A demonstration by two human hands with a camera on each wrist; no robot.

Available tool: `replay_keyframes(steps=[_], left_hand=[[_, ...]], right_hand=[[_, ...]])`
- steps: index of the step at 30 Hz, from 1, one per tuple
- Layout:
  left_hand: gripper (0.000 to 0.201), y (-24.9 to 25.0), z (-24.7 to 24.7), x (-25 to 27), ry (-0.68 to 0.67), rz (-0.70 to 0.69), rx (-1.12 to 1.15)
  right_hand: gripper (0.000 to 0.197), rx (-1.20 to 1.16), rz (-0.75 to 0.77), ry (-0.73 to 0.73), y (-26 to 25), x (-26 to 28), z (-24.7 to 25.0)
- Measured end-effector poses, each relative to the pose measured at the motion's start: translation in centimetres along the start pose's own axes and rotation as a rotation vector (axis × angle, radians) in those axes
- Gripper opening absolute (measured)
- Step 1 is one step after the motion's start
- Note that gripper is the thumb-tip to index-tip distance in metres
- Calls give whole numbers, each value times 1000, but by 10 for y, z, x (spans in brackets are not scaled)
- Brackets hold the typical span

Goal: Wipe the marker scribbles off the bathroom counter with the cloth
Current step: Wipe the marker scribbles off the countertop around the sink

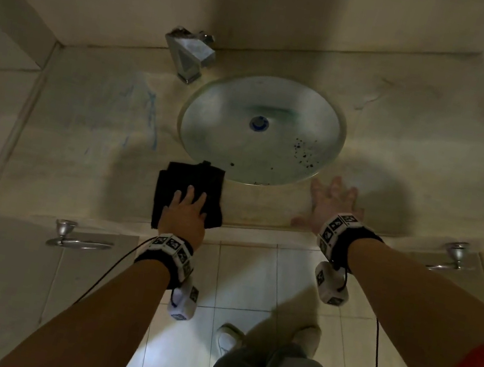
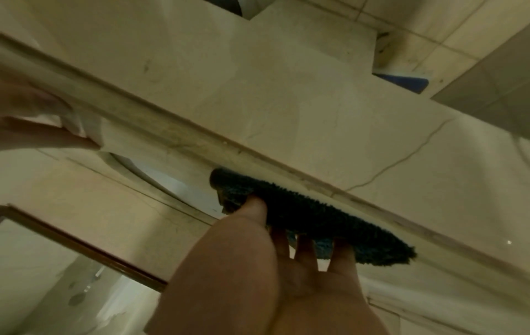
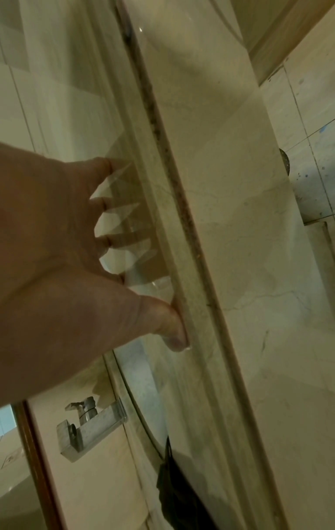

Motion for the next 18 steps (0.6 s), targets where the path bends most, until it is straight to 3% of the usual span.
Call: replay_keyframes(steps=[7, 14, 18], left_hand=[[55, 28, 0, -2, -9, 39, -25], [65, 126, 0, 10, 23, -173, -104], [64, 152, 2, 9, 10, -198, -103]], right_hand=[[122, 26, -11, -6, -1, -7, 0], [118, 52, -26, -70, -5, -10, 5], [103, 66, -18, -103, -3, -13, 4]])
Point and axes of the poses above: each hand's wrist, its own x-axis away from the middle knuckle, its own z-axis out of the back of the hand, y = z × x, the point moved 1 cm from there along -x, towards the middle knuckle, and after that the axes turned 15 degrees about -y, right-handed, at the moved point
